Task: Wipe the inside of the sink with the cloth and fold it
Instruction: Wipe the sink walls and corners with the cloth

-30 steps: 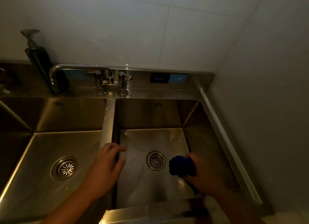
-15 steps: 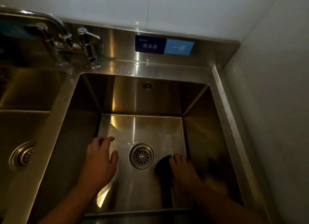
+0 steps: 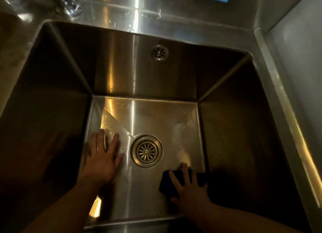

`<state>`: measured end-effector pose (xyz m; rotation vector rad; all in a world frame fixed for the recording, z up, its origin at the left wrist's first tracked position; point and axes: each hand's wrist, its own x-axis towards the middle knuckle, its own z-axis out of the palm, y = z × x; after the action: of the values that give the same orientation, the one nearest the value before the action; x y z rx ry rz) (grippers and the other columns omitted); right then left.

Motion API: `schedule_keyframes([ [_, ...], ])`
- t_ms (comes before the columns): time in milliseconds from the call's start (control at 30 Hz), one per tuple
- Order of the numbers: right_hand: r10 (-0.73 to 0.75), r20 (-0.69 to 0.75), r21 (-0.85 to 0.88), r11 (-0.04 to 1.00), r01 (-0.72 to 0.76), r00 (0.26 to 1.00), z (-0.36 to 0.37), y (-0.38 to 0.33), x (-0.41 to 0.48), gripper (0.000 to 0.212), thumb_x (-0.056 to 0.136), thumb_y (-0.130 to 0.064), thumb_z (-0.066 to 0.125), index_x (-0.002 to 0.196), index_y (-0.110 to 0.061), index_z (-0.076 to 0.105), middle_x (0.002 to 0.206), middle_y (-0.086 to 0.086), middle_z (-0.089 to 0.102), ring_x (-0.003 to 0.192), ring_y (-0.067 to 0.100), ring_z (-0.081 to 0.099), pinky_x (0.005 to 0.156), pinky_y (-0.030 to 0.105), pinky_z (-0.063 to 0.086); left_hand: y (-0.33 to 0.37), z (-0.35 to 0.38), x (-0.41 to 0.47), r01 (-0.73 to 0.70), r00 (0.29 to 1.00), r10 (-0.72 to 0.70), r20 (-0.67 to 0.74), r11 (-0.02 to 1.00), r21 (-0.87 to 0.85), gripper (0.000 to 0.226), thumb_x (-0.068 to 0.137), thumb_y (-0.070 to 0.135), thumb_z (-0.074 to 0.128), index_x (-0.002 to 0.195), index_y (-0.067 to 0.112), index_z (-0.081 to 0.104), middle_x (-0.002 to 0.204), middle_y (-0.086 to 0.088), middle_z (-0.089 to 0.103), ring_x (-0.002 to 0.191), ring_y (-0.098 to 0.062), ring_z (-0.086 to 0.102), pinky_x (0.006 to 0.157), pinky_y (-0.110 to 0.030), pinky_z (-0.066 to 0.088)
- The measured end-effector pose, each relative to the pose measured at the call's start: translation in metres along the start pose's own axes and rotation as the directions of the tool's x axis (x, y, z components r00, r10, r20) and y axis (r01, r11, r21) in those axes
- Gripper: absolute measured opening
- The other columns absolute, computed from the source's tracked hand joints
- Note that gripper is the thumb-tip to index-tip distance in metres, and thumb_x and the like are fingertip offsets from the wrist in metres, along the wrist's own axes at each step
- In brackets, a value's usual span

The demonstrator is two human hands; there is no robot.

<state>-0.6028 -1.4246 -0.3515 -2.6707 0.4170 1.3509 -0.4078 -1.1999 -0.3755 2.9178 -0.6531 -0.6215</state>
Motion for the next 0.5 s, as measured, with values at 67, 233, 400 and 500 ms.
schedule_keyframes([
  [67, -0.016, -0.043, -0.002, 1.0, 0.016, 0.999, 0.007, 0.004, 0.005, 0.082, 0.093, -0.058, 0.041, 0.142, -0.046, -0.024, 0.155, 0.01, -0.032, 0.144, 0.041, -0.016, 0.104, 0.072, 0.022, -0.001, 0.013, 0.006, -0.009, 1.0, 0.008, -0.022, 1.0, -0.017, 0.071, 0.086, 0.069, 0.006, 0.146, 0.042, -0.018, 0.156, -0.007, -0.03, 0.138, -0.026, -0.038, 0.113, -0.055, -0.014],
  [233, -0.046, -0.133, 0.056, 0.997, 0.054, 0.99, 0.025, 0.009, 0.004, 0.09, 0.095, -0.054, 0.04, 0.118, -0.058, -0.046, 0.13, 0.007, -0.057, 0.142, 0.043, -0.022, 0.107, 0.072, 0.009, 0.0, 0.037, 0.014, 0.006, 0.999, -0.006, -0.051, 1.0, 0.009, 0.073, 0.085, 0.069, 0.007, 0.149, 0.039, -0.008, 0.158, -0.007, -0.024, 0.143, -0.029, -0.029, 0.112, -0.063, -0.005],
  [400, -0.017, -0.301, 0.013, 1.0, 0.022, 0.954, 0.02, 0.003, 0.003, 0.086, 0.088, -0.057, 0.054, 0.133, -0.066, -0.019, 0.156, 0.022, -0.021, 0.142, 0.053, 0.005, 0.101, 0.076, 0.021, -0.001, 0.043, 0.014, -0.003, 0.997, 0.005, -0.078, 1.0, 0.021, 0.073, 0.087, 0.066, 0.015, 0.152, 0.034, 0.009, 0.161, -0.009, -0.006, 0.146, -0.031, -0.016, 0.112, -0.066, 0.002],
  [500, 0.004, -0.237, 0.038, 0.999, 0.005, 0.971, 0.018, -0.002, 0.005, 0.073, 0.092, -0.055, 0.047, 0.139, -0.064, -0.009, 0.159, 0.019, -0.012, 0.144, 0.049, 0.0, 0.105, 0.073, 0.013, 0.0, 0.043, 0.014, -0.008, 0.996, 0.009, -0.089, 1.0, 0.013, 0.072, 0.087, 0.065, 0.017, 0.152, 0.032, 0.014, 0.161, -0.01, -0.002, 0.147, -0.032, -0.012, 0.112, -0.067, 0.004],
])
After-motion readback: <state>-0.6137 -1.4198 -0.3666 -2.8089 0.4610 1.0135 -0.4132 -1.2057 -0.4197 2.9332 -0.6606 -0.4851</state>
